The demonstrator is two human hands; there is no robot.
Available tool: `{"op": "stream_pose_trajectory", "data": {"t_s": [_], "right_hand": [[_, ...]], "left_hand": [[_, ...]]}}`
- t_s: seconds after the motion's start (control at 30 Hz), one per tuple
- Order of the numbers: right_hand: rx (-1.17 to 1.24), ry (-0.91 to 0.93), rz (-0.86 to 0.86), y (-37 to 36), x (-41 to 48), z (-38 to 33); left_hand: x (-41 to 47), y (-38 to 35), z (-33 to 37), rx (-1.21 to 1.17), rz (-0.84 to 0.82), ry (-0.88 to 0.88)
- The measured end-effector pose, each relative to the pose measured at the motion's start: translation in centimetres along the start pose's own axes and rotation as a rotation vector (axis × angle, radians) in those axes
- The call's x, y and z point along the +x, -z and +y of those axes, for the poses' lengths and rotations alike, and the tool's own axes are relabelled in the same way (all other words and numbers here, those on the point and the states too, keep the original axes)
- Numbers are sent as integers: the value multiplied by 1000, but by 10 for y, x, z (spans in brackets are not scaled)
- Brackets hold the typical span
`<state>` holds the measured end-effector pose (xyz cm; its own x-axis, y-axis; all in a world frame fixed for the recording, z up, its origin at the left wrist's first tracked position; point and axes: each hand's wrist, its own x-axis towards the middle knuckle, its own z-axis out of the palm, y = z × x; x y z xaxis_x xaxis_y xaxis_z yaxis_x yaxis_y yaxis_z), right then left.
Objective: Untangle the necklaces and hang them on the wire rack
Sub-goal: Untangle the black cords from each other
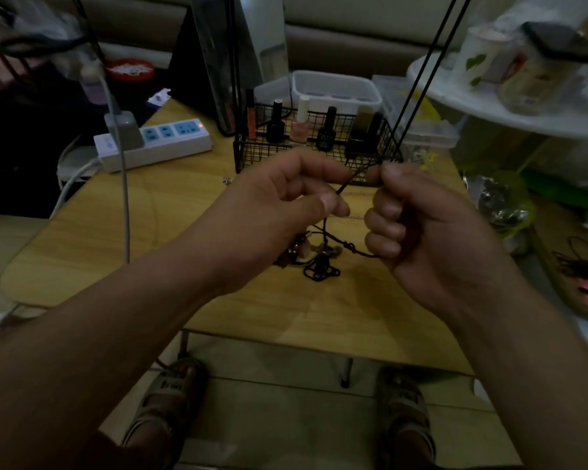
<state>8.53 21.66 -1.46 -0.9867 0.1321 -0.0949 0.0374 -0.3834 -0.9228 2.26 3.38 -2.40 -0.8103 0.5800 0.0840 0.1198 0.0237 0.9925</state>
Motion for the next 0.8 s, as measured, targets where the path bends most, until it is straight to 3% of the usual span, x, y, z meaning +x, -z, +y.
{"op": "stream_pose_trajectory", "data": {"t_s": [0.13,0.27,0.63,0.8], "right_hand": [[-324,38,-59,3,-3,2],[-488,0,-136,5,-6,3],[-513,-62,-211,-2,-5,7],[-509,-65,-199,1,-5,3]], "left_hand": [[1,1,2,-37,-1,-52],[0,4,2,-51,-6,-68],[0,10,5,-62,10,-21],[0,20,4,86,-49,48]]}}
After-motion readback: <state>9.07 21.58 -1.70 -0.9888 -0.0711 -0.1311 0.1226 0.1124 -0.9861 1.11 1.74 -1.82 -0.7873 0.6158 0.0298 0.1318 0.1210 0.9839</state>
